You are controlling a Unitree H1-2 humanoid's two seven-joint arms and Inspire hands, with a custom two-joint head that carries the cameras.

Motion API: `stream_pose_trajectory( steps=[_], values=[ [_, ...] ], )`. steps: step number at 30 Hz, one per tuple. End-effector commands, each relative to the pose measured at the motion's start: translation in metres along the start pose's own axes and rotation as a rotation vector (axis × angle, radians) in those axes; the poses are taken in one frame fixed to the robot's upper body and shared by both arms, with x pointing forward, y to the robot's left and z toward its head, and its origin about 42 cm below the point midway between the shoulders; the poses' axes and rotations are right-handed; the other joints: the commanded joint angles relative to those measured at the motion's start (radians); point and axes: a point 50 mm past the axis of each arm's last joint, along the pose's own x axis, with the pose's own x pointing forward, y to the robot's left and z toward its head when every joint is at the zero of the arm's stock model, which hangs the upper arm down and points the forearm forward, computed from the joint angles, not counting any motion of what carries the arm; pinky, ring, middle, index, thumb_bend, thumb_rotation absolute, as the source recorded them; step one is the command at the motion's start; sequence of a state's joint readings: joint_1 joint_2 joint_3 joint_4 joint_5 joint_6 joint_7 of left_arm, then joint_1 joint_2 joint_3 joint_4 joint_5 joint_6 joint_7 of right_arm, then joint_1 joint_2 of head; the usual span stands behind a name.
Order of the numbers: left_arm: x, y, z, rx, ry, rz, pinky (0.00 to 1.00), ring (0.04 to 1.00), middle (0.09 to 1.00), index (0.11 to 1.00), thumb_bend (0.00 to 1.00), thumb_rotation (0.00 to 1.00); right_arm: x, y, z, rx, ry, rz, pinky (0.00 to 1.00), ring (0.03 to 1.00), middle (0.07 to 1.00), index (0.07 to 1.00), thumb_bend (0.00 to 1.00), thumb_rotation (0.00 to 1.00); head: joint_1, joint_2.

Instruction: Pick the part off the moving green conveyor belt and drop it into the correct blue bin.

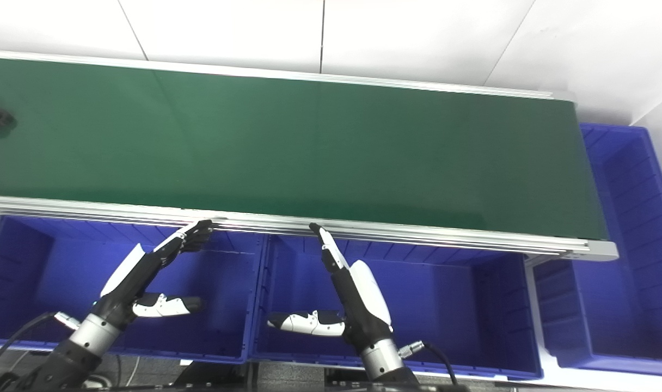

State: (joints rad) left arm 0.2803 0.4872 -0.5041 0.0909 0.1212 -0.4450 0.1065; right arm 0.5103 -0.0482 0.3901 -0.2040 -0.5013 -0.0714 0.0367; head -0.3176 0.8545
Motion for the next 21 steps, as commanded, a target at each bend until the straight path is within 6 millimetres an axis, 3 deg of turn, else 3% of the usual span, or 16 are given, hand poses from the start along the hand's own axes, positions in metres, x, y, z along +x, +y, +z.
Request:
stream_pose_trajectory(
  steps=[1,10,21],
  values=[
    [0.001,0.01,0.002,0.031,-0.035,0.016,0.82,0.866,0.897,0.914,0.86,0.66,0.0,0.0,0.007,0.011,-0.033,-0.005,0.9,0.985,1.0,1.0,0.93,0.49,0.0,0.0],
    [-0.006,0.003,-0.007,0.037,-0.001,0.013,0.83,0.87,0.896,0.909,0.87,0.65,-0.002,0.007,-0.004,0.005,-0.022,0.01,0.89,0.974,1.0,1.0,0.94,0.47,0.028,-0.091],
    [-0.008,-0.001,-0.01,0.079,-0.01,0.036,0.82,0.872,0.897,0.905,0.87,0.63,-0.005,0.011,-0.007,0.037,-0.064,-0.014,0.91,0.984,1.0,1.0,0.92,0.42,0.029,-0.109]
  ],
)
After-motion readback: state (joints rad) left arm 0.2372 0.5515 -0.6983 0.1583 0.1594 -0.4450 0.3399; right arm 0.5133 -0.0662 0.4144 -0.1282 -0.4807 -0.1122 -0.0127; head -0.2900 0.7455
